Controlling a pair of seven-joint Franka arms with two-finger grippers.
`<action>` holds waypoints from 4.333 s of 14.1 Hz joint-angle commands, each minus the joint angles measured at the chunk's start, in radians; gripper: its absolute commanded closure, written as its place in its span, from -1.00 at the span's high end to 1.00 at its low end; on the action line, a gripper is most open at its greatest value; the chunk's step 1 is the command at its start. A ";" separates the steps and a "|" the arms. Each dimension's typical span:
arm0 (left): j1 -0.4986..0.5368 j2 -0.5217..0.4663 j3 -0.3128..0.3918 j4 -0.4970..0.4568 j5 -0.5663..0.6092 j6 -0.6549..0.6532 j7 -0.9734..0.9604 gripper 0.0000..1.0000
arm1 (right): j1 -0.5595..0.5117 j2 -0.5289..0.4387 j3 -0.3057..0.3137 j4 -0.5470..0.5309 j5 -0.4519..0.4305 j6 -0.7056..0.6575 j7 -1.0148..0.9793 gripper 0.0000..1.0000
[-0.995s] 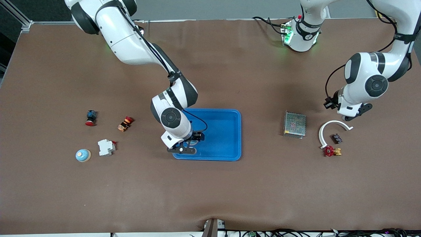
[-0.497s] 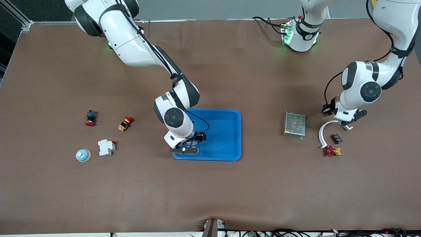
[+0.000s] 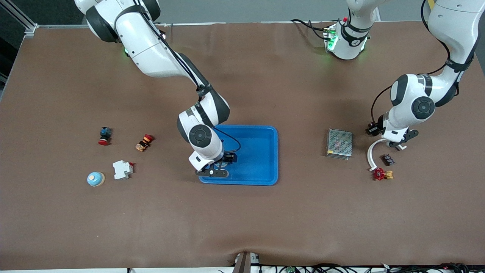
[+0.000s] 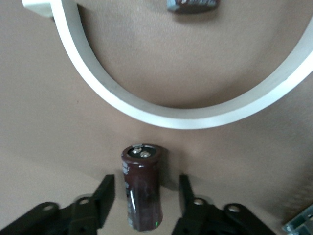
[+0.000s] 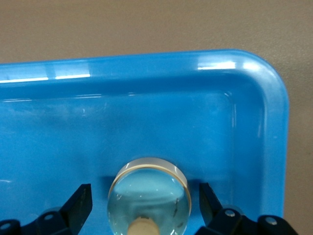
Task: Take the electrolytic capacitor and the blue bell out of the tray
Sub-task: 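Set the capacitor by the bracket while the right gripper lowers onto the dome, then grasp the second dome with the right gripper while the left gripper withdraws, then carry the dome beside the red button and release it with the right gripper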
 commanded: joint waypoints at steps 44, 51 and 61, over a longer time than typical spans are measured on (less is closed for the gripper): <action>-0.319 -0.299 -0.021 0.899 -0.241 -0.974 0.147 1.00 | -0.626 -0.758 -0.003 -0.916 -0.111 0.053 -1.259 -0.20; -0.479 -0.375 0.212 0.819 -0.307 -0.991 0.296 1.00 | -0.620 -0.654 -0.003 -0.975 -0.111 0.223 -1.259 -0.20; -0.499 -0.460 0.264 0.715 -0.305 -0.968 0.414 1.00 | -0.612 -0.562 -0.002 -1.004 -0.111 0.369 -1.259 -0.20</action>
